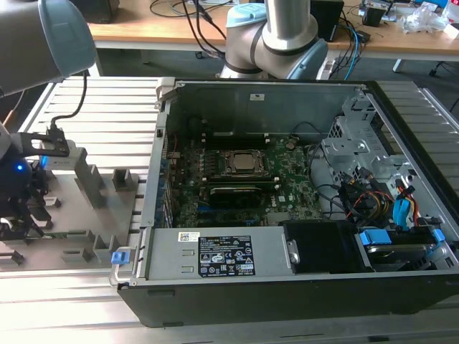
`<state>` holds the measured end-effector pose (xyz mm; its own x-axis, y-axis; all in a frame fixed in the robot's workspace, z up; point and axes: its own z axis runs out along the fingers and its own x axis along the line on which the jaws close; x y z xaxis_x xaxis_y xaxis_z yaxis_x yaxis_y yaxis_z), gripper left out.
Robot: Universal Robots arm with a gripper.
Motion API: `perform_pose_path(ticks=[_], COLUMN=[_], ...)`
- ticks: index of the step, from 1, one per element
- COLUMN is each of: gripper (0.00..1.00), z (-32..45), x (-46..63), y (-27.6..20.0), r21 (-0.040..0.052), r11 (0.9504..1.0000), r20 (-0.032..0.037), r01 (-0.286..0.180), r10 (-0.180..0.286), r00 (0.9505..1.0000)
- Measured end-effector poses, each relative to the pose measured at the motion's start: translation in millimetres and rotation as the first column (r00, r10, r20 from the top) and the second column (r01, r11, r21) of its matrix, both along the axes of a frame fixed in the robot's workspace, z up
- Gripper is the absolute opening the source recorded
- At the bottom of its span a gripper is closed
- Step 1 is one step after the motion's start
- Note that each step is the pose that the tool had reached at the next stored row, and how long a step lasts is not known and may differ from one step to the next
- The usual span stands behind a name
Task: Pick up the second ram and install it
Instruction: 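Pick up the second ram and move it above second insertion slot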
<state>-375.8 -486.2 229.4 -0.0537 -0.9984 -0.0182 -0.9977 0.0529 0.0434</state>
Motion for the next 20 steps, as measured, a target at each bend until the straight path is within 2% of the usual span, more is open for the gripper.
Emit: perform_pose_path(ticks=[4, 8, 14, 15, 16, 17, 20], gripper=[0.36, 0.36, 0.36, 0.35, 0.28, 0.16, 0.14], z=[-15.4, -26.8, -28.0, -28.0, -28.0, -28.0, -28.0], x=[0.1, -4.2, -4.3, -4.3, -4.3, -4.3, -4.3], y=[-0.3, -0.3, -0.2, -0.2, -0.3, -0.3, -0.3], r21=[0.0003, 0.0031, 0.0049, 0.0051, 0.0055, 0.0058, 0.007], r11=[1.0, 1.0, 1.0, 1.0, 1.0, 1.0, 1.0], r20=[0.0, 0.0001, 0.0, 0.0001, 0.0, -0.0001, 0.0], r01=[0.0, -0.006, -0.006, -0.006, -0.006, -0.006, -0.006], r10=[0.0, 0.006, 0.006, 0.006, 0.006, 0.006, 0.006], r00=[1.0, 1.0, 1.0, 1.0, 1.0, 1.0, 1.0])
